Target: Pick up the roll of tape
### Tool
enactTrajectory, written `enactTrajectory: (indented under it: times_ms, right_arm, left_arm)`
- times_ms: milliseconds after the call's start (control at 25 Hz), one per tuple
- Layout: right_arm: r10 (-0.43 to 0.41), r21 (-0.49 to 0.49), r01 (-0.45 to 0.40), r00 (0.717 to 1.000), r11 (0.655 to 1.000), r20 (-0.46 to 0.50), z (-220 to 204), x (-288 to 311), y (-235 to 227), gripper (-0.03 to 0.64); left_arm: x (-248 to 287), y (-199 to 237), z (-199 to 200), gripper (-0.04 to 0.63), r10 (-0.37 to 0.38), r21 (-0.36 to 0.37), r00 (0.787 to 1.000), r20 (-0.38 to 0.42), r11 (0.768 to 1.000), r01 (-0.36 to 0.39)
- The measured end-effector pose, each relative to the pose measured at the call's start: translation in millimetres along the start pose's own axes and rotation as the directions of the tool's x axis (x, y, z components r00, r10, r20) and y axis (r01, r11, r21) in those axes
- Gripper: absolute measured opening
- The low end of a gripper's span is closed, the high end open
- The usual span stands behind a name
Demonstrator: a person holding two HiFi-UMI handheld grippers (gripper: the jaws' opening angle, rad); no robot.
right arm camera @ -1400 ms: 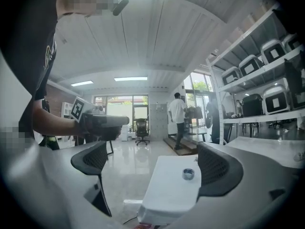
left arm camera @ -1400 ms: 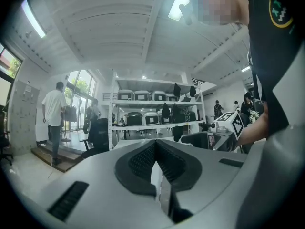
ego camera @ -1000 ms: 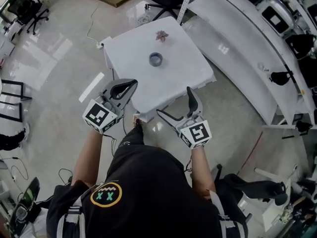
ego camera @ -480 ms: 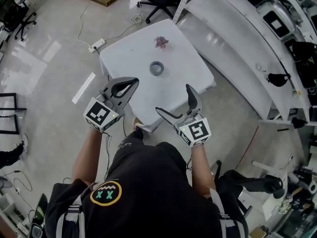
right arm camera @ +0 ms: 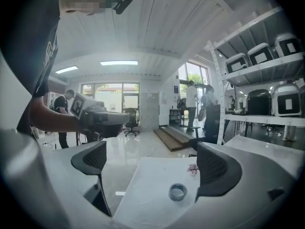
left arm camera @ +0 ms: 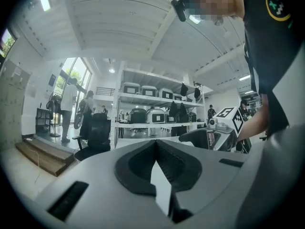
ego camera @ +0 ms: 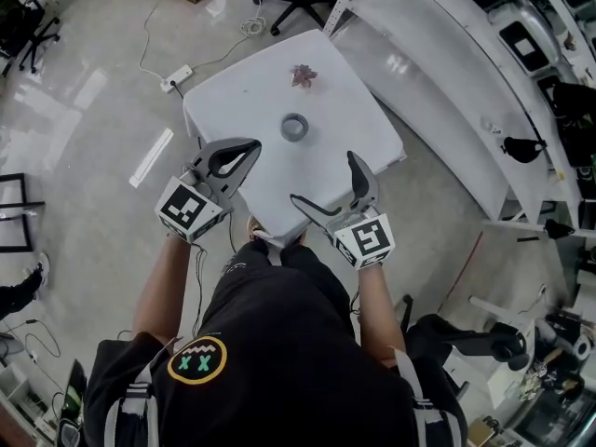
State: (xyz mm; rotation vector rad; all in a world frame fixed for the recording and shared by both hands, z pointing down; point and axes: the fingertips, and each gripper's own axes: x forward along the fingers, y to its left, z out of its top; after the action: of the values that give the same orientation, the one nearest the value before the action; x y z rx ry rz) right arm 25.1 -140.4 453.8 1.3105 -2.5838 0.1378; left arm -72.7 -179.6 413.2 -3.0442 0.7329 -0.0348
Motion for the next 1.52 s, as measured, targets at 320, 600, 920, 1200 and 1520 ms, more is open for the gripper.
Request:
enactTrajectory:
  times_ms: [320,600,920,1200,1520]
  right_arm:
    - [0.059,-0.042,-0.06,0.998,0.997,-0.038,-13.0,33.6,-32.7,0.597]
    - [0.124,-0.103,-0.136,0.986,0.985,-0.113,-35.9,72.1,-59.6,0.592]
    - [0.244,-0.147,-0.293,0.928,0.945,-0.28,-80.9,112.8,-67.2,0.572]
    - [0.305,-0.171,-0.425,0.827,0.889,-0.473,-146.1,143.7,-74.1,0.568]
    - [0.303,-0.2,-0.574,0.659,0.794,-0.689,-226.4,168.8,-84.3,0.566]
  left_arm:
    - [11.0,7.3,-0.5,0.015,0.057,-0.004,0.998,-0.018,0.998,-0.057]
    - [23.9,11.6,-2.9,0.015,0.082,-0.003,0.996,-0.028,0.997,-0.082]
    - [37.9,15.6,4.0,0.015,0.105,-0.014,0.994,-0.032,0.994,-0.105]
    - [43.2,20.7,-0.8,0.015,0.116,-0.045,0.993,-0.037,0.992,-0.118]
    - [50.3,31.9,-1.7,0.015,0.14,-0.074,0.989,-0.051,0.987,-0.144]
